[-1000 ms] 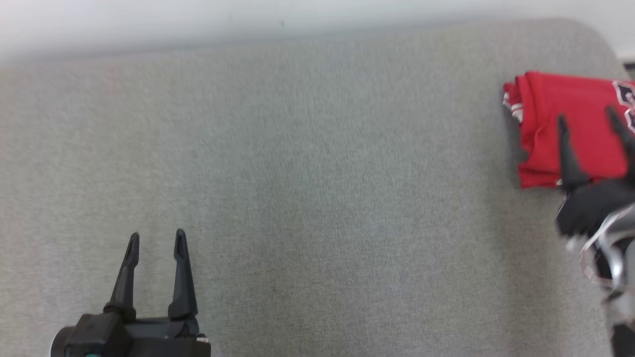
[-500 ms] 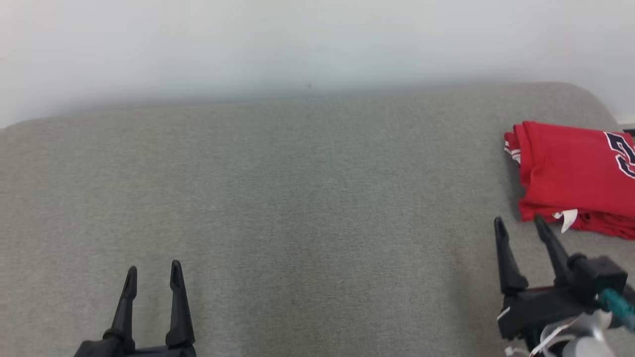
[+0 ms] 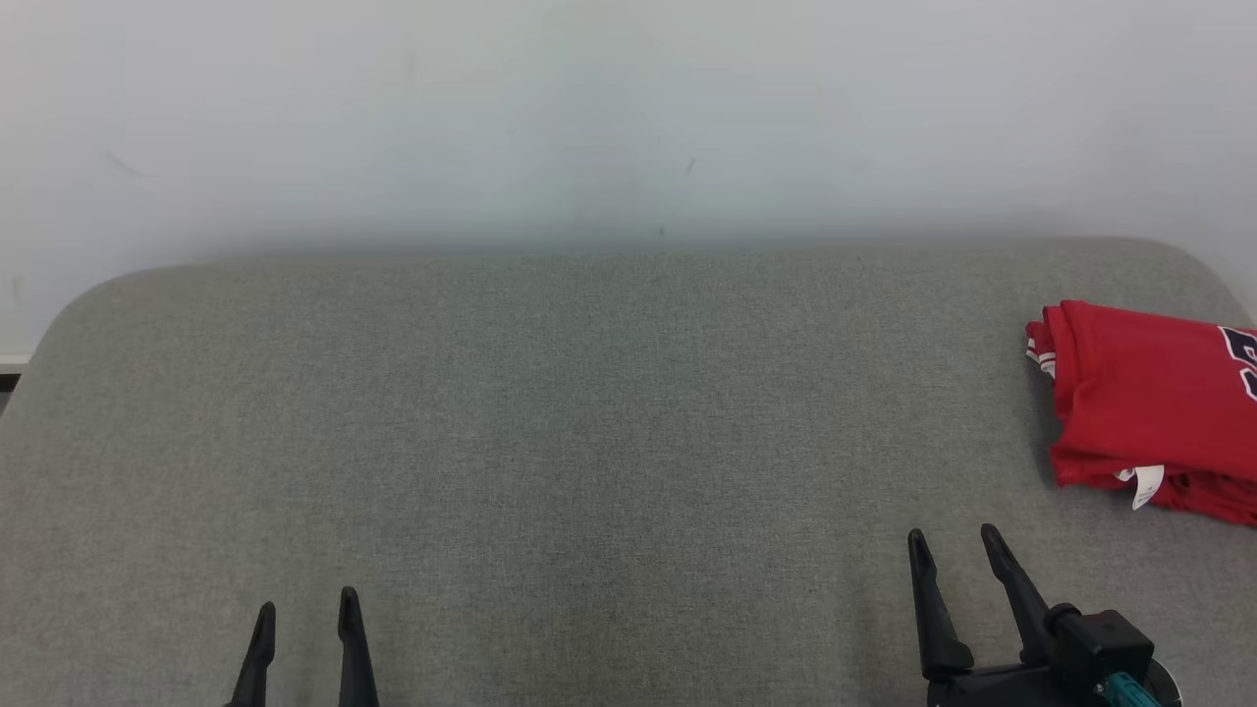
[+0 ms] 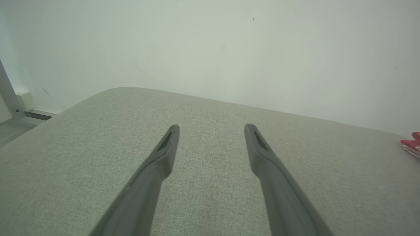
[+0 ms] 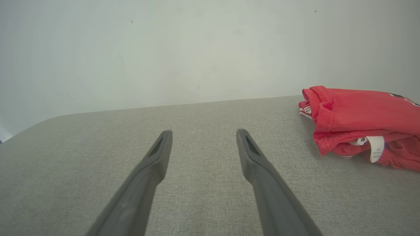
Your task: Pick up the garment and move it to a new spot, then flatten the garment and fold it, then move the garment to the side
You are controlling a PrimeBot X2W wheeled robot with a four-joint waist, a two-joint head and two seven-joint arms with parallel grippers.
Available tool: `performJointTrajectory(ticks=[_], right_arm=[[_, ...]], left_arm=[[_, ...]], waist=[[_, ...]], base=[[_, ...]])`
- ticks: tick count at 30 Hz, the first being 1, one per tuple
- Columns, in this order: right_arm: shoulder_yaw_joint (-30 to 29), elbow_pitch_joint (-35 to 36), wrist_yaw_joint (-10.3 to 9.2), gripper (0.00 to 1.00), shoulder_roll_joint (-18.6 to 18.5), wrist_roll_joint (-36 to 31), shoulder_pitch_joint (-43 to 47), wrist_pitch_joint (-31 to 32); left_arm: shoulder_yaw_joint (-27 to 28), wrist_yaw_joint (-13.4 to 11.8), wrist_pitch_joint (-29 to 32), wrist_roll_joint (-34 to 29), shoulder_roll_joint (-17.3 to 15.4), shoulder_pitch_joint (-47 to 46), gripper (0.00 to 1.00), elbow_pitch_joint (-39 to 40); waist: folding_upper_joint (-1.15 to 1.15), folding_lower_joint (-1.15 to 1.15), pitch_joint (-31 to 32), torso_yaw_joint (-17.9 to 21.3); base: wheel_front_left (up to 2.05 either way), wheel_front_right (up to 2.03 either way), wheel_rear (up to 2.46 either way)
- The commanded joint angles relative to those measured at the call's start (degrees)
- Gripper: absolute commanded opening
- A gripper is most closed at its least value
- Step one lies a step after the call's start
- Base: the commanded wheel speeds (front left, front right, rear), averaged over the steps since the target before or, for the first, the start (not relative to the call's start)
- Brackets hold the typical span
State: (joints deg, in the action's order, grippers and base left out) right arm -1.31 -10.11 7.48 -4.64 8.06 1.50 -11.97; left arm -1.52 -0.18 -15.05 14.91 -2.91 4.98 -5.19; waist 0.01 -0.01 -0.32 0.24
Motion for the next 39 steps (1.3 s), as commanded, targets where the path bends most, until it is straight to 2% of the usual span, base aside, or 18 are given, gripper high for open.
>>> performJointTrajectory(ticks=[1,34,35,39], right_arm=[[0.06,-0.35,-0.01,1.00,0.43,-0.26,0.61,-0.38],[0.63,-2.25,-0.01,1.00,1.52,-0.72,0.31,-0.73],[0.60,-2.27,0.00,0.00,1.26,-0.59,0.53,-0.64],[0.55,-4.14,0.00,0.00,1.29,-0.23,1.18,-0.46]], left_arm=[[0.07,0.26,-0.13,-0.11,0.04,0.97,1.00,-0.57],[-0.03,1.73,-0.13,-1.08,0.04,0.60,1.00,-3.17],[-0.08,1.70,0.00,-1.12,0.00,0.92,0.00,-3.11],[-0.13,1.73,0.22,-0.76,0.04,1.20,0.00,-5.02]], waist=[[-0.01,0.01,0.59,-0.42],[-0.01,0.01,0.40,0.55],[-0.01,0.01,0.39,0.56],[-0.01,0.01,0.37,0.56]], base=[[0.00,0.00,0.00],[0.00,0.00,0.00],[0.00,0.00,0.00],[0.00,0.00,0.00]])
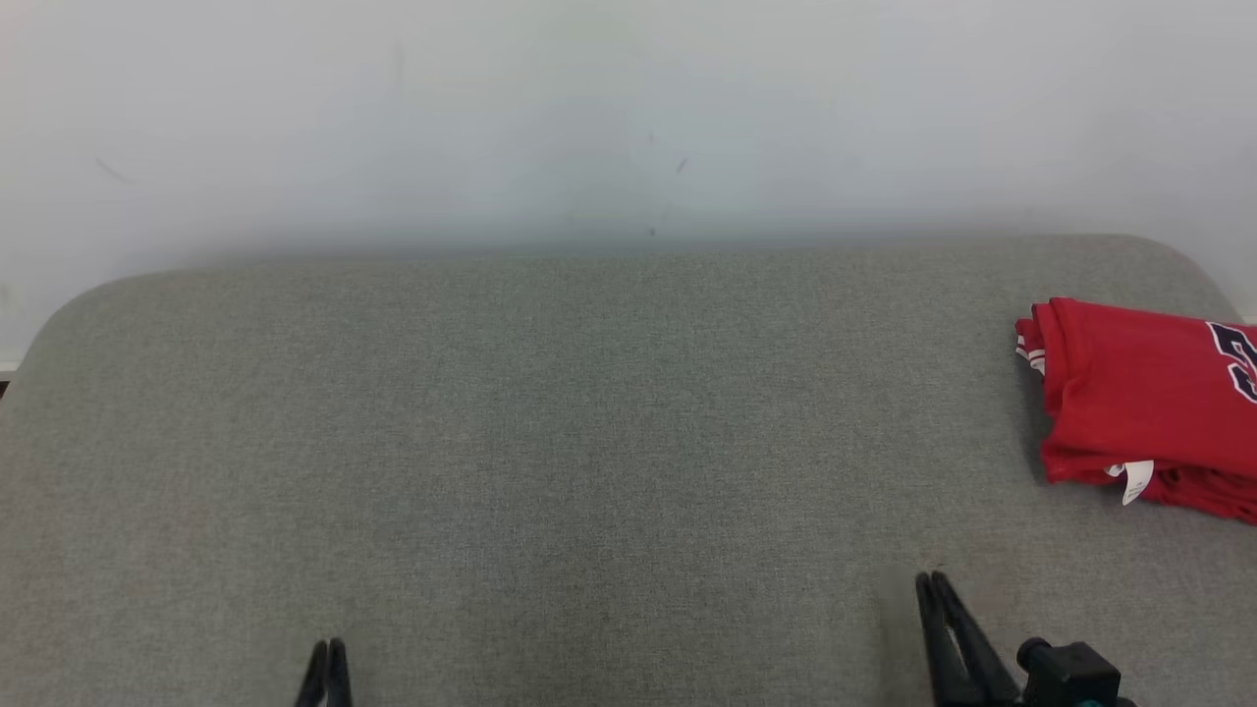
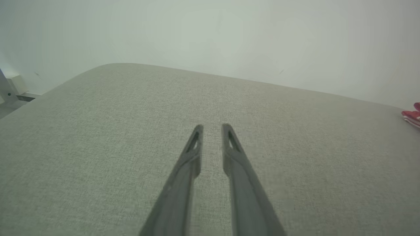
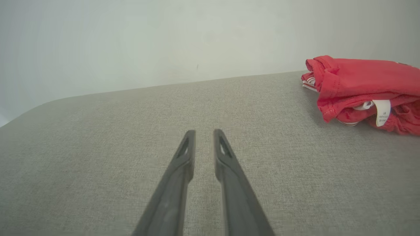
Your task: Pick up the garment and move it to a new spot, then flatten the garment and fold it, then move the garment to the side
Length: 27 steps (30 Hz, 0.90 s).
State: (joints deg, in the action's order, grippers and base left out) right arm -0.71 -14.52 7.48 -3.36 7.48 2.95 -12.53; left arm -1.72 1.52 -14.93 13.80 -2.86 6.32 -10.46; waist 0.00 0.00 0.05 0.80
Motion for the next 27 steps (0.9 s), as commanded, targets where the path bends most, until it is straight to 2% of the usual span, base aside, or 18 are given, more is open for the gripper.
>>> performJointTrajectory(ticks=[1,16,27], right_arm=[[-0.14,0.01,0.00,0.00,0.01,1.06,-0.27,0.30],[-1.32,0.23,0.00,0.00,0.10,17.76,-2.11,4.07],[-1.94,0.35,0.00,0.00,0.16,27.37,-3.17,6.17]], left_arm=[[0.15,0.08,0.31,1.01,0.01,-0.24,0.00,-0.04],[1.77,1.27,4.51,16.46,0.00,-2.81,0.00,-0.71],[2.70,1.97,6.92,25.34,0.00,-4.26,0.00,-1.07]], waist=[[0.00,0.00,0.00,-0.01],[0.00,0.00,-0.03,-0.10],[0.00,0.00,-0.05,-0.17]], base=[[0.00,0.00,0.00],[0.00,0.00,0.00],[0.00,0.00,0.00]])
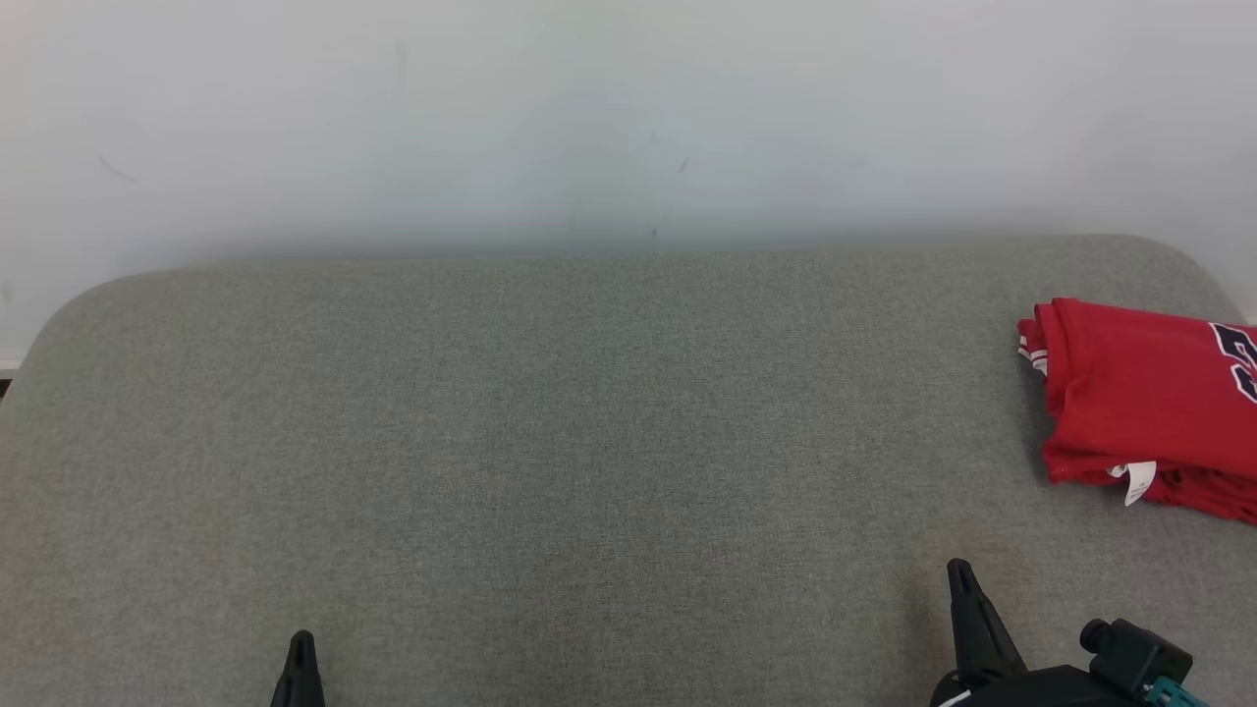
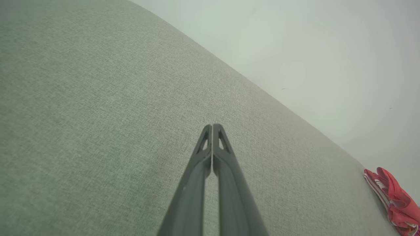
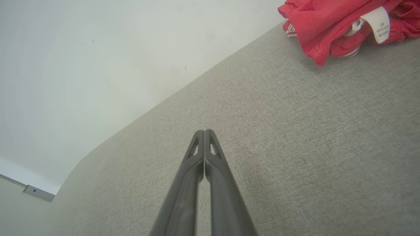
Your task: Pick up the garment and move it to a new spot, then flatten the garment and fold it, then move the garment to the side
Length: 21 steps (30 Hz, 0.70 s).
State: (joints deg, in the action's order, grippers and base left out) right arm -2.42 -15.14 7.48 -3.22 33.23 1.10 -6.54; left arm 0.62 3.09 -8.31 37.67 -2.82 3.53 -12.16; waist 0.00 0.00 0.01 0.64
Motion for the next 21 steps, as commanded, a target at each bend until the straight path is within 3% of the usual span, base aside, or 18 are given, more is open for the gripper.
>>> performJointTrajectory(ticks=[1,21], right_arm=[[-0.29,0.99,0.00,0.00,0.03,2.53,-1.43,0.40],[-1.40,1.10,0.01,0.00,0.13,18.60,-3.22,4.02]], left_arm=[[0.45,0.47,0.53,2.30,-0.05,-1.60,0.00,0.59],[2.04,1.57,4.61,17.23,-0.06,-4.08,0.00,-0.08]], waist=[[0.00,0.00,0.00,-0.01],[0.00,0.00,-0.04,-0.14]], base=[[0.00,0.00,0.00],[0.00,0.00,0.00]])
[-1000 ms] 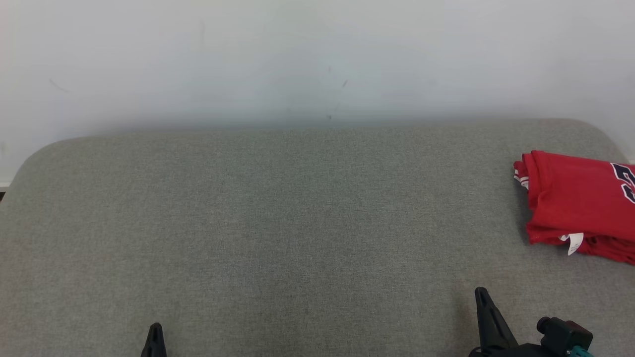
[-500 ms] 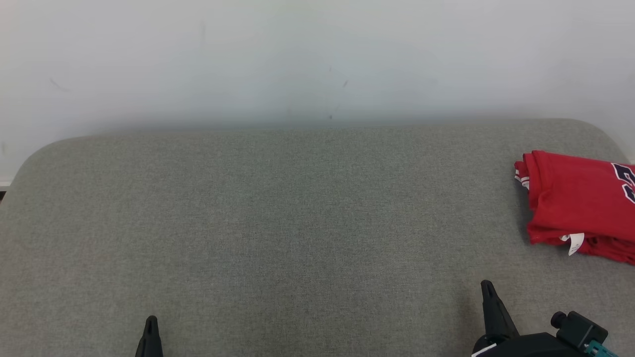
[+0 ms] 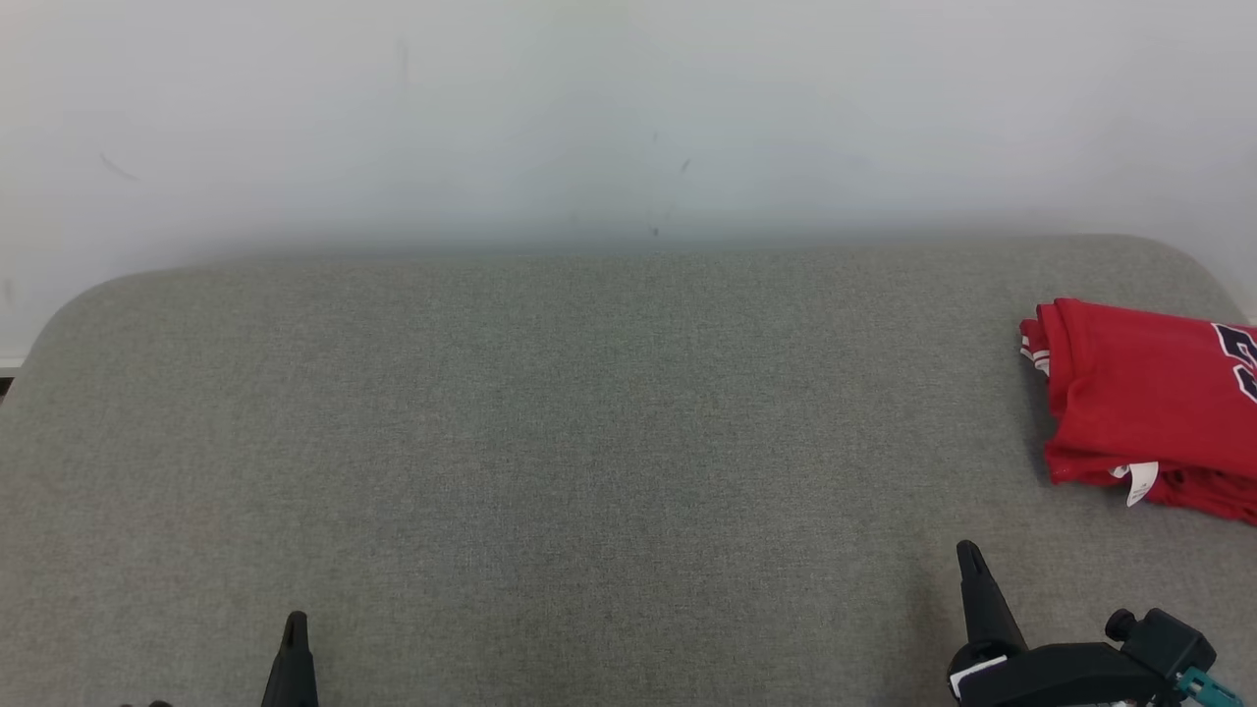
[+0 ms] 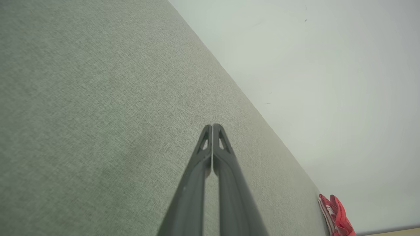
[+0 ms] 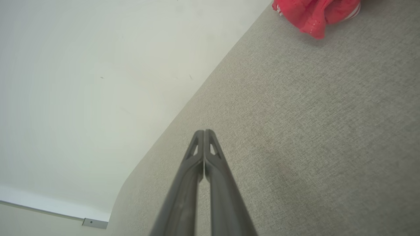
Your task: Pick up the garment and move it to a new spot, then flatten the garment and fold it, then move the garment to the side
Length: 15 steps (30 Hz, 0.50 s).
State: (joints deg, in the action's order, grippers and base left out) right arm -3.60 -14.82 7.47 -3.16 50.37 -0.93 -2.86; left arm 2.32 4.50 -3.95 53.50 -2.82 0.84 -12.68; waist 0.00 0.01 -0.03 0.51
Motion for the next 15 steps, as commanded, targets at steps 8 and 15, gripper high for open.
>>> performJointTrajectory(ticks=[8,15], right_arm=[[-0.61,0.81,0.02,0.00,0.10,7.08,-1.83,1.60],[-0.89,0.82,0.03,0.00,0.13,10.97,-2.25,2.48]], left_arm=[[0.89,0.59,1.65,6.58,-0.06,-2.22,0.00,0.20],[1.26,0.90,2.65,10.20,-0.06,-2.84,0.00,0.06]], waist=[[0.00,0.00,-0.02,-0.06],[0.00,0.00,-0.03,-0.10]], base=[[0.00,0.00,0.00],[0.00,0.00,0.00]])
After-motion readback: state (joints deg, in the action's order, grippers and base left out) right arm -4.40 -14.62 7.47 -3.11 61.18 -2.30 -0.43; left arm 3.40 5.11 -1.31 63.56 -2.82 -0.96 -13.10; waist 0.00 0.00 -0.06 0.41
